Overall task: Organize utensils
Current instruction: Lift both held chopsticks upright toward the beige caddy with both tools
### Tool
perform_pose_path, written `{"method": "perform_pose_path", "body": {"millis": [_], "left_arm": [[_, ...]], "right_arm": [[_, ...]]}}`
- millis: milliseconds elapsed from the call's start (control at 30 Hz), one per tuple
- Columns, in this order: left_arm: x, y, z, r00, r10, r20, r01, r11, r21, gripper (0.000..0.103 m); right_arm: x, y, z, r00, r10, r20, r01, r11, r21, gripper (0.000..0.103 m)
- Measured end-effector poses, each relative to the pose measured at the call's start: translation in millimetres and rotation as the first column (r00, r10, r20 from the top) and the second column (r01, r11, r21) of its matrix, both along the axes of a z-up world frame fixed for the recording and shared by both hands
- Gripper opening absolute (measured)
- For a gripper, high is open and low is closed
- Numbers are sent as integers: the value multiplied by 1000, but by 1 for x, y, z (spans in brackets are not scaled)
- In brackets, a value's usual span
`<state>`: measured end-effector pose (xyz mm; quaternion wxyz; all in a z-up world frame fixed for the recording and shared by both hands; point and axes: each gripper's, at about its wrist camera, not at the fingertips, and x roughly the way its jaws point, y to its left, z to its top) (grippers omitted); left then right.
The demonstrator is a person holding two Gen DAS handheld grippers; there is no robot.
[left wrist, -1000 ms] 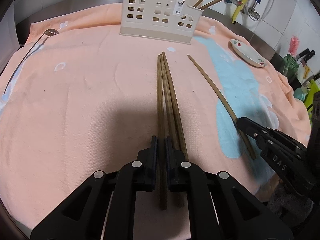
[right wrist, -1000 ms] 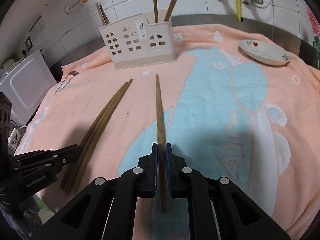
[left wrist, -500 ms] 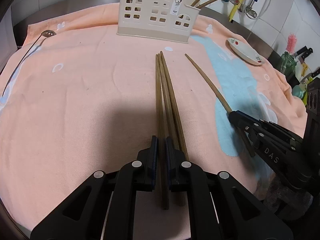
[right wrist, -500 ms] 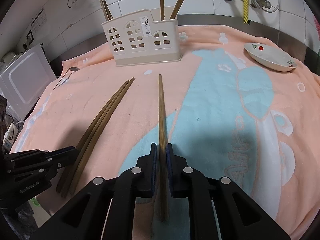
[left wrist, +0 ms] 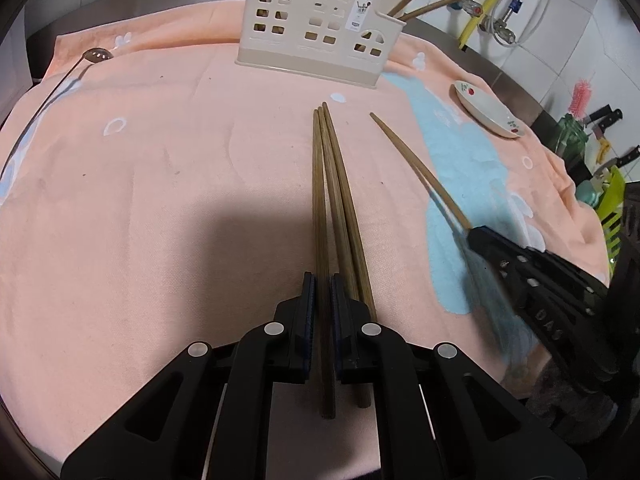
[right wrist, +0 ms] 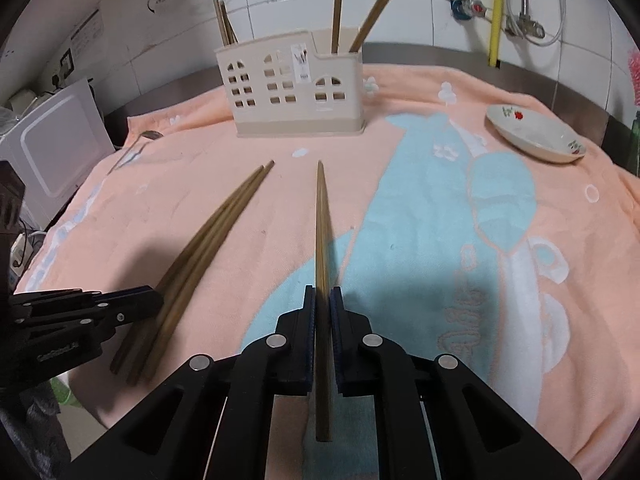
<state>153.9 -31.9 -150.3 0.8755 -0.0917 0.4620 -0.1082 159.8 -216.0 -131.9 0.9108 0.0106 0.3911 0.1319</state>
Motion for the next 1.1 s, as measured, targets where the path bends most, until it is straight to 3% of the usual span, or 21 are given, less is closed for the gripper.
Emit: {"method": "perform_pose_path", "body": {"millis": [200,533,667,800,933,1100], "left_arm": [[-7,11,20,999,6,49,-6,1000,-2,7],[-11,19,74,981,-15,196,15,1000,-1,7],[-4,15,88,981,-55,186,46,998,53,7],[-2,16,82,986,-78,145,65,993,96,7],[-2,25,74,990,-57,127,48,996,78,7],[-3,32,83,986,-38,164,29,998,58,7]], "right_arm": [[-9,-3,33,997,11,77,-11,1000,4,7],[-5,5,90,980,67,186,-72,997,20,7],[0,11,103,975,89,205,-91,996,1,7],[0,10,106,974,87,210,-90,996,5,7],[0,10,102,975,83,205,-87,996,10,7],[1,10,103,975,86,204,-90,996,10,7]]}}
